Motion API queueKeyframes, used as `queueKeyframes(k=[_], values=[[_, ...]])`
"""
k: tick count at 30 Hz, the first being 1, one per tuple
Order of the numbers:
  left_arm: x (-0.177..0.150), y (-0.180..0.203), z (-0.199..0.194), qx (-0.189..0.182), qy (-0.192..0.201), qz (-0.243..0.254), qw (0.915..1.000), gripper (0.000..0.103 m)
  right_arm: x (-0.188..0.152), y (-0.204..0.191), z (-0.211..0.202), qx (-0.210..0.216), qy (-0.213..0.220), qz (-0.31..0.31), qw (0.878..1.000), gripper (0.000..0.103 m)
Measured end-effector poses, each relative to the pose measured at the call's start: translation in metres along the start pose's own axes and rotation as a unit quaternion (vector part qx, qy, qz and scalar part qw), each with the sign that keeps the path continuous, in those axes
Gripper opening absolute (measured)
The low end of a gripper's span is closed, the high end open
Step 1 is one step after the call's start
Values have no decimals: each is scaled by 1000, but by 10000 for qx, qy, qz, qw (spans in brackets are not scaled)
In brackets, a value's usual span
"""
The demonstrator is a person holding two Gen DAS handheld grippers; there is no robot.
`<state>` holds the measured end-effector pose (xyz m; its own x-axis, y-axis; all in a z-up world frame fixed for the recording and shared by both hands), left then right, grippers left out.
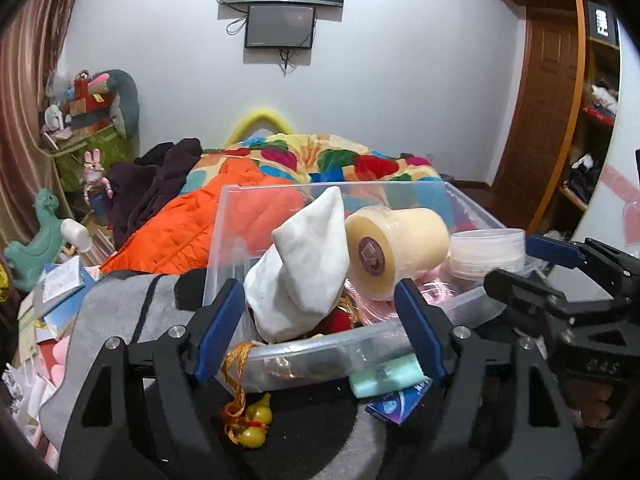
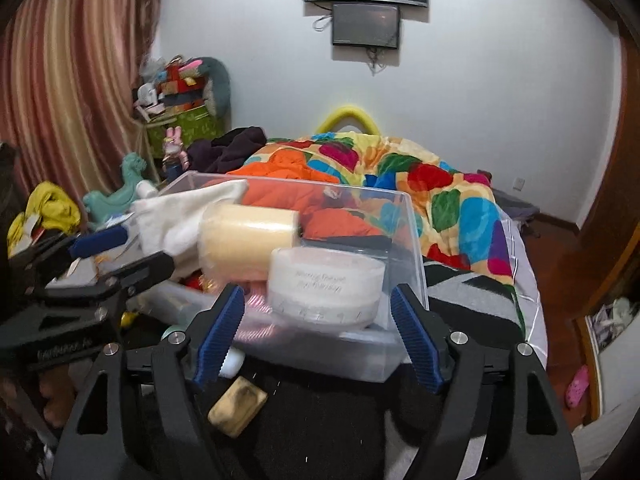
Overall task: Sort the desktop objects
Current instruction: 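Drop the white container into the clear box with the right tool while the left drops the green card in, then grasp the yellow soap bar with the right tool while the left grasps the yellow gourd ornament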
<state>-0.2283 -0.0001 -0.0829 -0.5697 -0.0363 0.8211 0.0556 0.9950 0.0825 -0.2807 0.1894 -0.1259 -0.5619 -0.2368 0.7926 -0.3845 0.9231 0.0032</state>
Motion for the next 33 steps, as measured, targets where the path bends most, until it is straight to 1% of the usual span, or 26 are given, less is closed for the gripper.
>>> queueKeyframes(k=[3, 4, 5, 8, 10, 12, 14, 16, 18, 21, 23, 26, 33], values=[[0, 2, -6, -28, 78, 27, 10000, 77, -3, -2, -14, -2, 89, -44, 10000, 76], [-1, 5, -8, -30, 68, 98, 9999, 77, -4, -2, -19, -9, 118, -62, 9999, 81], [-1, 6, -9, -3, 44, 166, 9999, 78, -5, -3, -24, -10, 157, -56, 9999, 83], [-5, 12, -17, 36, -38, 344, 9994, 78, -9, -4, -33, -39, 205, -72, 9998, 83], [-8, 13, -23, 53, -65, 420, 9991, 82, -12, -4, -37, -79, 199, -84, 9997, 83], [-11, 12, -29, 184, -113, 496, 9985, 96, -16, -5, -37, -68, 142, -86, 9998, 83], [-13, 10, -36, 253, -151, 498, 9983, 96, -20, -7, -36, -17, 43, -53, 10000, 83], [-17, 7, -41, 183, -298, 441, 9984, 96, -25, -8, -34, -12, -22, -33, 10000, 83], [-21, 0, -44, 158, -443, 301, 9984, 96, -31, -10, -33, -20, -89, -54, 9999, 83], [-25, -13, -52, 80, -503, 87, 9987, 96, -41, -12, -31, -31, -220, -91, 9997, 83], [-28, -25, -58, 171, -487, 12, 9987, 96, -47, -14, -31, -46, -278, -113, 9995, 83], [-35, -39, -62, 349, -535, 37, 9979, 96, -56, -16, -29, -42, -392, -159, 9991, 83], [-63, -56, -55, 583, -951, 216, 9935, 96, -73, -24, -17, 17, -654, -215, 9976, 83]])
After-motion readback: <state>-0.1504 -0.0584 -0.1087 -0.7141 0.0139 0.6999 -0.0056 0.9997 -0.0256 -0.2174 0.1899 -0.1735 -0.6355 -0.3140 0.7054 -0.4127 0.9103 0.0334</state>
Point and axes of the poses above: each gripper's, at about its wrist camera, not at the fingertips, and z roughly the way its jaws point, y to its right, x to its top, the point moved 9 cm from there along z, roughly the way its jaws point, and after that the axes turned 1 degree about x, right-handed, at the moved point
